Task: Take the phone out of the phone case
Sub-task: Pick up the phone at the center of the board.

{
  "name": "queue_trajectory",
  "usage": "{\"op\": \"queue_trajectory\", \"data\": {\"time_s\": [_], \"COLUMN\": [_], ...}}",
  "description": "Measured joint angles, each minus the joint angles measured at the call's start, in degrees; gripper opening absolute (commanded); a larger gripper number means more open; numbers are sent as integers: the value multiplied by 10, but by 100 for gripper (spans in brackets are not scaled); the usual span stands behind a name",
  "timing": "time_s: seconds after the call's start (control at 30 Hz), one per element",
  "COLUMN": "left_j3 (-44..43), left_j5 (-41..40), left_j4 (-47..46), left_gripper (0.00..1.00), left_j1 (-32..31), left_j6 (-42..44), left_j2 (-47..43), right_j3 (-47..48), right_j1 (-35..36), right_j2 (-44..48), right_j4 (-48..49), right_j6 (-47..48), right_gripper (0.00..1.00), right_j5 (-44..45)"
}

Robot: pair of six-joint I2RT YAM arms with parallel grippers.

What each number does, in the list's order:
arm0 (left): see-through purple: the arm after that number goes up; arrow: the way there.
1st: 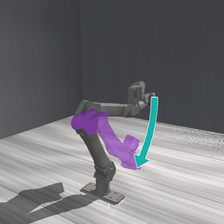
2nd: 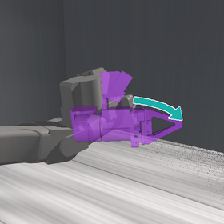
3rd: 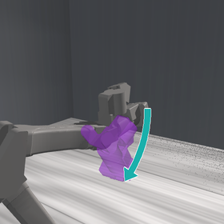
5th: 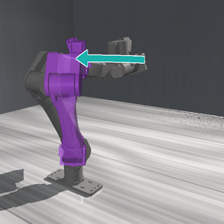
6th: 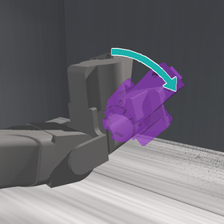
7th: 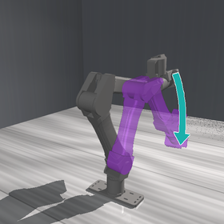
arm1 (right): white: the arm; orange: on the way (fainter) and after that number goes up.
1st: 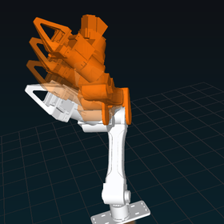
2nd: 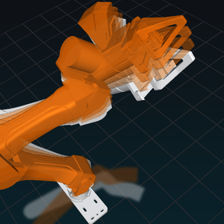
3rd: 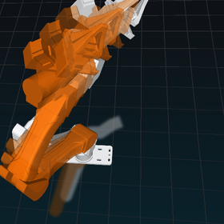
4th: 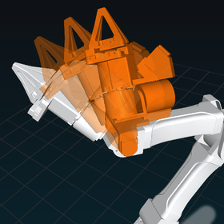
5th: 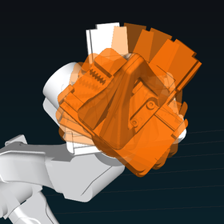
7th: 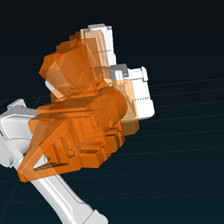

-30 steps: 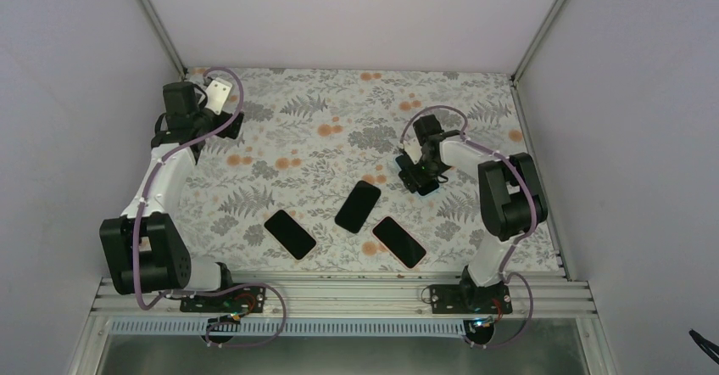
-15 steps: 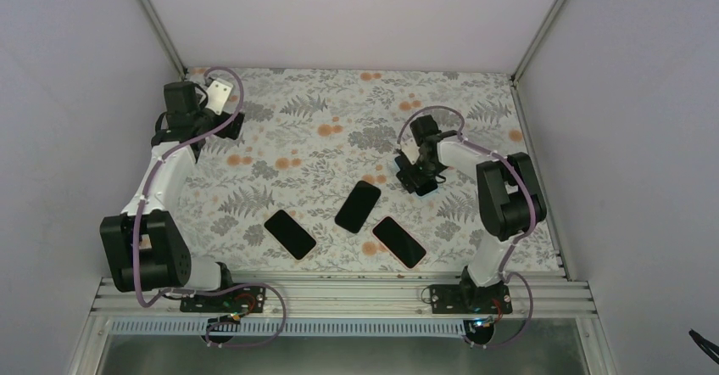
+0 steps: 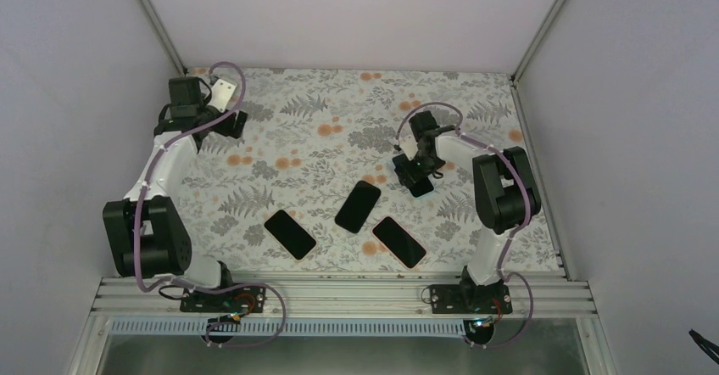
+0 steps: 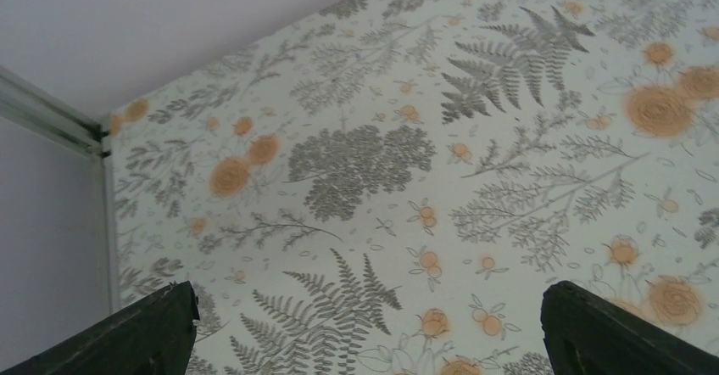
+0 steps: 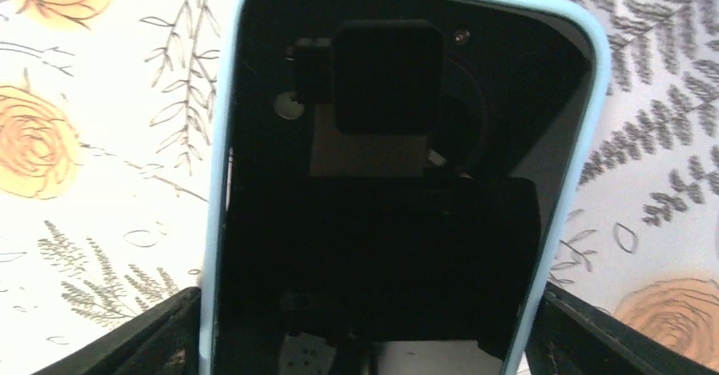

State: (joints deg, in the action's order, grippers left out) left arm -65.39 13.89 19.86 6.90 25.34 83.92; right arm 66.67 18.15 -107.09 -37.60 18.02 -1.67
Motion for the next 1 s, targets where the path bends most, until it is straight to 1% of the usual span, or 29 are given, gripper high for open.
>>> {"op": "queue_trajectory", "data": {"time_s": [0.07,0.13,0.27,0.37,0.47,0.53,0.63,0.8,1.0], "left_j3": [-6,-23,-84,-151,-251,-318,-378,-449,-483], "left_j5": [-5,-8,7,64,144,194,240,297,363], "left_j4": [14,35,98,163,250,303,367,448,500], "left_gripper": [100,100,100,100,100,100,100,99,99], "left_j1": [-8,-29,-94,-128,-144,-155,-173,-202,-204], "left_j6": [7,15,33,43,57,67,68,57,40], "left_j2": [8,20,60,103,171,225,285,369,410], "right_j3": [-4,-11,-28,-39,-54,-57,-44,14,64], "right_j1": [0,1,1,4,19,37,69,125,171], "right_j2": [0,3,18,31,50,70,102,125,121], "right_j4": [3,10,31,46,48,40,34,54,78], "right_j6": [-4,-7,-7,-4,10,21,35,49,56], "right_gripper": [74,71,67,65,63,63,63,63,63], "right_j5": [-7,-5,-2,9,34,44,41,40,47]}}
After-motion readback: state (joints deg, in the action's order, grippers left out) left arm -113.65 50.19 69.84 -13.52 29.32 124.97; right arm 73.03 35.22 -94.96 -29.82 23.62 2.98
